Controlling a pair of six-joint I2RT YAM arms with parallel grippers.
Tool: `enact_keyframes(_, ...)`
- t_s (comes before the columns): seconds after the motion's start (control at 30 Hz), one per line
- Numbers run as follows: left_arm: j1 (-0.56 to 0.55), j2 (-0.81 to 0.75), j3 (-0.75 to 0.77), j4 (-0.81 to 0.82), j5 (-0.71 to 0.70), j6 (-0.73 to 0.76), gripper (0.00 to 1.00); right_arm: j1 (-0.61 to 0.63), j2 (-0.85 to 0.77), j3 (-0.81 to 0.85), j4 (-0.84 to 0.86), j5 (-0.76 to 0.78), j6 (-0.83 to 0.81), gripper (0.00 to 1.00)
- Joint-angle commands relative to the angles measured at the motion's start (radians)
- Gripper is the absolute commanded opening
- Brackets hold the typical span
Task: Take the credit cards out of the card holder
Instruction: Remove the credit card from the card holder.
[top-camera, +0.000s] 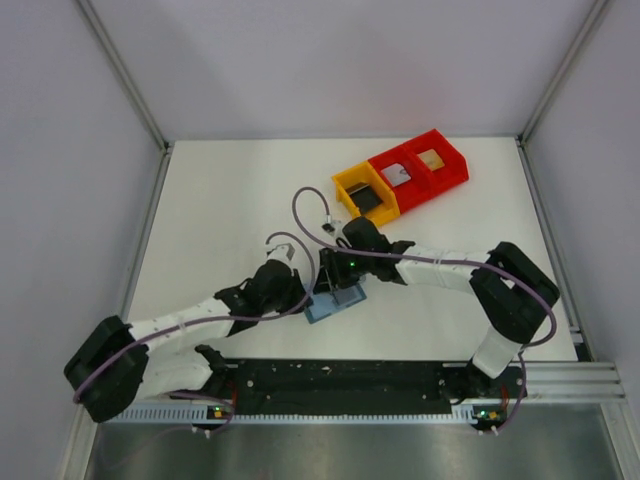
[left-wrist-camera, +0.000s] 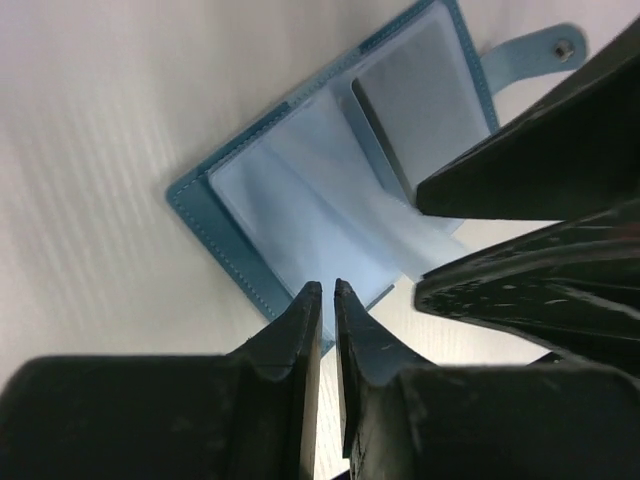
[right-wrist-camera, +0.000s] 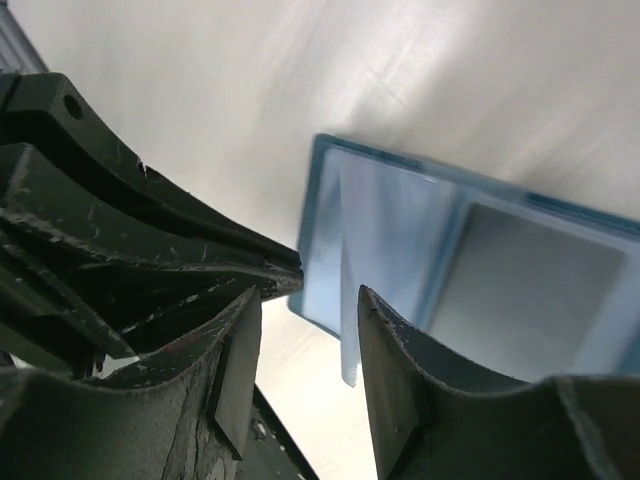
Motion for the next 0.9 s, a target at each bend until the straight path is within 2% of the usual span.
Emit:
enact_keyframes(0.0,-0.003,-0.191,-0.052,-0.029,-0.126,-0.052,0.16,0.063,0.045,0.095,0.041,-0.026,0.009,0.43)
enact_keyframes(0.17,-0.003,-0.337,-0.095,-0.043,-0.16,-0.064,0.19,0.077,0.042,0.12,-0.018,0.023,-0.026,0.44)
enact_keyframes(0.33,-0.002,-0.358,-0.088,-0.028,-0.151,-0.061,0.2,0.06,-0.059,0.093,-0.117,0.206,-0.085,0.45)
enact_keyframes(0.47,-0.002,-0.289,-0.054,0.013,-0.102,-0.026,0.21,0.011,-0.115,0.045,-0.17,0.318,-0.088,0.47)
enact_keyframes(0.87,-0.002,0.025,0.047,0.009,-0.014,0.019,0.18,-0.01,-0.055,0.011,-0.183,0.359,-0.077,0.48)
